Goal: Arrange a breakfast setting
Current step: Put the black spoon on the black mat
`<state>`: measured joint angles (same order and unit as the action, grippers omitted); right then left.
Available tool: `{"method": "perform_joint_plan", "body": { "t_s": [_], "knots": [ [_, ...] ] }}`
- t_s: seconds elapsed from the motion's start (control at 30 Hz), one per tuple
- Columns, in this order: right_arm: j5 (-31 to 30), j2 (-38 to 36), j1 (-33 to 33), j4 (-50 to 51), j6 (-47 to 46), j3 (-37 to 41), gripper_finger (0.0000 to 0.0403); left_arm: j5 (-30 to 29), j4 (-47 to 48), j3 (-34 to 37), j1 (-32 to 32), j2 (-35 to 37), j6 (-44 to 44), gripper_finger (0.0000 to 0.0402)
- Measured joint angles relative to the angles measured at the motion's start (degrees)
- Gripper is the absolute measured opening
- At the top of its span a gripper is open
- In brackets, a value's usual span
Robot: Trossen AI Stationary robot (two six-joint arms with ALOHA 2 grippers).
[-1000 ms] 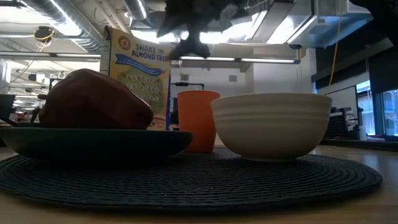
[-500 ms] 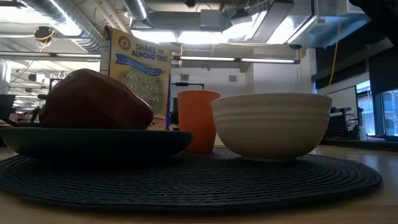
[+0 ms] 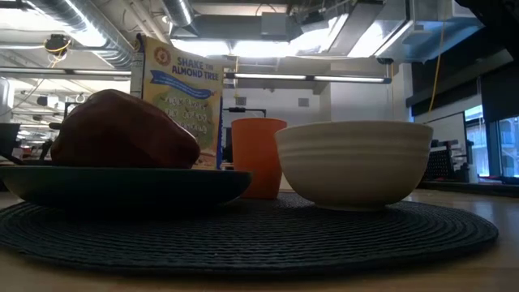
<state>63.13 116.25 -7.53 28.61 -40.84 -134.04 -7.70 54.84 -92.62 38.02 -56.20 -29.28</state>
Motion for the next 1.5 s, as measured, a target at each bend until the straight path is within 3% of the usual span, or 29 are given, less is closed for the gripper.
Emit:
{"method": "perform_joint_plan", "body": {
  "t_s": [0.27, 0.4, 0.53, 0.7, 1.37, 1.5],
  "knots": [
    [3.0, 0.0, 2.5, 3.3, -9.8, 1.5, 0.0257, -3.5, -2.2, -0.1, -5.0, -8.6, -11.6, 0.0002],
    [3.6, 0.2, 4.4, 10.2, -6.6, 1.9, 0.0257, -4.8, -1.4, -0.1, -8.0, -11.6, -15.5, 0.0002],
    [3.6, 0.2, 5.5, 13.0, -4.1, 1.8, 0.0257, -2.4, -1.5, -0.1, -10.3, -12.6, -18.2, 0.0002],
    [-1.4, 0.2, 6.3, 18.3, -0.3, 1.8, 0.0249, -0.5, -2.2, -0.1, -11.7, -12.5, -21.7, 0.0002],
    [-0.5, 0.8, 7.6, 21.0, -0.5, 1.7, 0.0015, -1.2, -2.7, -0.1, -11.9, -12.5, -32.8, 0.0005],
    [-2.2, 1.0, 7.6, 21.4, 1.7, 1.8, 0.0014, -3.2, -2.8, -0.1, -12.0, -12.4, -32.9, 0.0016]
  ]
}}
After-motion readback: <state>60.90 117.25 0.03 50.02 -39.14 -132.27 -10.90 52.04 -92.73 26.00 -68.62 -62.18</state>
